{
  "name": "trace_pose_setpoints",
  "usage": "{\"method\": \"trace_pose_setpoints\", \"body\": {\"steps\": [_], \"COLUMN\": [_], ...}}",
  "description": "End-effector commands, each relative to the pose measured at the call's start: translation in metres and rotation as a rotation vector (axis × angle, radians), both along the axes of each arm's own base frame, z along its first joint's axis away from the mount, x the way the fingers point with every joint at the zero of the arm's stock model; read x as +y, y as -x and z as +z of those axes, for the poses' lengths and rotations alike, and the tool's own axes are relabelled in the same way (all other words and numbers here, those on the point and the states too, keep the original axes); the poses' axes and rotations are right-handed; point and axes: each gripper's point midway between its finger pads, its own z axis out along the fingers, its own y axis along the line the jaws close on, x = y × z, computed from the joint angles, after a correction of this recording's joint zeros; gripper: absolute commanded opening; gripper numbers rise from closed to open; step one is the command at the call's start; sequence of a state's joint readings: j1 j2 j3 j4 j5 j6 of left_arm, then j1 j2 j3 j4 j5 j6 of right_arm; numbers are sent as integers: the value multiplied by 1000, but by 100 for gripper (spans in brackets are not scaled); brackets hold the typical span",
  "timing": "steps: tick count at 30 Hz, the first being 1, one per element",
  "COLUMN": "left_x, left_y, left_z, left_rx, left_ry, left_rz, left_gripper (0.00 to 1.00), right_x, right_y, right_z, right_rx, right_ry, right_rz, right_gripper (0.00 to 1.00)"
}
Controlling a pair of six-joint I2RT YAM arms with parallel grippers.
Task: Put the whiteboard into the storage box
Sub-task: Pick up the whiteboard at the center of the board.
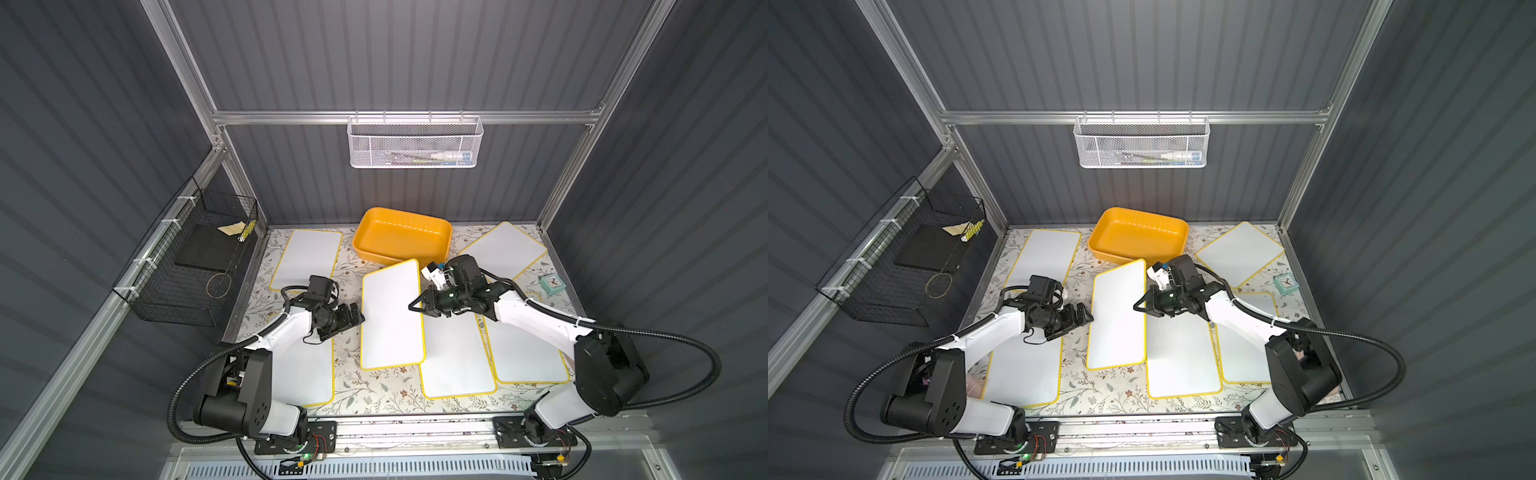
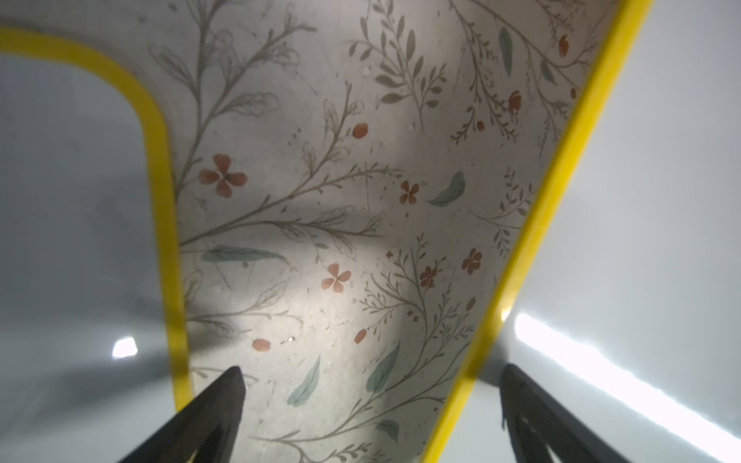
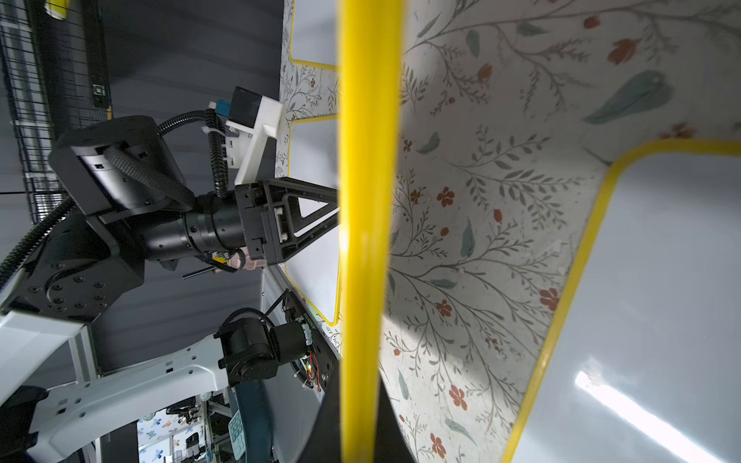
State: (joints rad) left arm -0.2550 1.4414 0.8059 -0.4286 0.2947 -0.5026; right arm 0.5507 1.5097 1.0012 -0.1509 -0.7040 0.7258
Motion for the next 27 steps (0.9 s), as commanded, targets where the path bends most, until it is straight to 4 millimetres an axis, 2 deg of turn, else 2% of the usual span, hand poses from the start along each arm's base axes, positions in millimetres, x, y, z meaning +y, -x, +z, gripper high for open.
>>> {"method": "trace_pose_setpoints", "body": {"steps": [1, 4, 8, 12, 15, 21, 24, 27], "left_x": [1, -1, -5, -11, -13, -14, -12, -4], "left_y": [-11, -33, -74, -125, -171, -245, -269, -287], "left_z": [8, 17, 28, 46, 62, 71, 73, 64], "left_rx": [-22, -55, -62, -125, -190, -250, -273, -279], "left_ry": [-42, -70, -128, -158, -176, -146, -146, -166], "left_rz": [-35, -54, -96, -80, -39, 20, 38, 62], "left_gripper": [99, 99, 99, 99, 99, 97, 95, 89], "right_x": [-5, -23, -55, -76, -86, -100, -109, -116], "right_y": [2, -1, -8, -3, 7, 28, 35, 40], "right_z": [34, 44, 51, 57, 49, 44, 44, 45], "right_rx": [-94, -120, -154, -170, -174, -177, -188, -197], "right_ry": [-81, -80, -67, -55, -15, 2, 19, 26], "right_rz": [30, -18, -142, -192, -211, -228, -250, -269], "right_gripper": [0, 0, 0, 0, 0, 0, 0, 0]}}
